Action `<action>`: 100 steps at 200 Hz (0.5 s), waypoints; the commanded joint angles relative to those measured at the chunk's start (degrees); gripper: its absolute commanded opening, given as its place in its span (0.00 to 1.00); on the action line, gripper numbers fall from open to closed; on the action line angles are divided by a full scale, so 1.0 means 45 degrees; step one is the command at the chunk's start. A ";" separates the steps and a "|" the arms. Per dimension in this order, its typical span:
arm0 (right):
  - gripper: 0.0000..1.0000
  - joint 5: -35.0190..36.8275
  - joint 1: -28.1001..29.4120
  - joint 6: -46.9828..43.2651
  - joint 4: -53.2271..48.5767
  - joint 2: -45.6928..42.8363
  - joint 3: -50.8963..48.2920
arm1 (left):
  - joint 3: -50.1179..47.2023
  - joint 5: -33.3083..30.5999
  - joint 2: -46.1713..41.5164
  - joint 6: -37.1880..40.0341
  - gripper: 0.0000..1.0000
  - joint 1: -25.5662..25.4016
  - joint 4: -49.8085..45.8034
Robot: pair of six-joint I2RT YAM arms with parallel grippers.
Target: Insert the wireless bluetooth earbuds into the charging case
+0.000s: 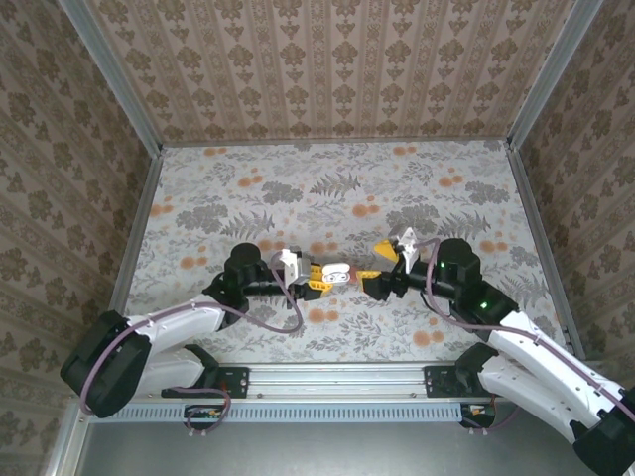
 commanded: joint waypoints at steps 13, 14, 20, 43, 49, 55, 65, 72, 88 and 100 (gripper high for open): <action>0.86 -0.2284 -0.0057 -0.3295 0.1171 0.0146 -0.0736 | -0.0090 0.0597 -0.0545 0.0466 0.08 -0.0182 0.0518; 0.86 -0.2297 -0.0057 -0.3319 0.1147 0.0175 -0.0732 | -0.0087 0.0597 -0.0562 0.0467 0.08 -0.0183 0.0506; 0.87 -0.2351 -0.0057 -0.3522 0.0979 0.0365 -0.0641 | -0.0113 0.0597 -0.0628 0.0495 0.08 -0.0197 0.0459; 0.89 -0.2687 -0.0057 -0.4079 0.0872 0.1115 -0.0416 | -0.0099 0.0553 -0.0848 0.0598 0.08 -0.0272 0.0287; 0.89 -0.2877 -0.0058 -0.4161 0.1045 0.1293 -0.0400 | -0.0085 0.0524 -0.0885 0.0624 0.08 -0.0285 0.0244; 0.89 -0.3085 -0.0039 -0.4216 0.1232 0.1482 -0.0397 | -0.0085 0.0486 -0.0907 0.0643 0.08 -0.0300 0.0202; 0.89 -0.3233 -0.0003 -0.4296 0.1411 0.1763 -0.0312 | -0.0068 0.0465 -0.0908 0.0662 0.08 -0.0313 0.0177; 0.89 -0.3298 0.0038 -0.4367 0.1437 0.1981 -0.0216 | -0.0046 0.0462 -0.0920 0.0672 0.08 -0.0317 0.0182; 0.89 -0.3507 0.0165 -0.4536 0.1455 0.2435 0.0078 | -0.0007 0.0442 -0.0891 0.0653 0.08 -0.0339 0.0146; 0.89 -0.3677 0.0291 -0.4616 0.1557 0.2725 0.0260 | 0.0033 0.0411 -0.0890 0.0624 0.08 -0.0339 0.0095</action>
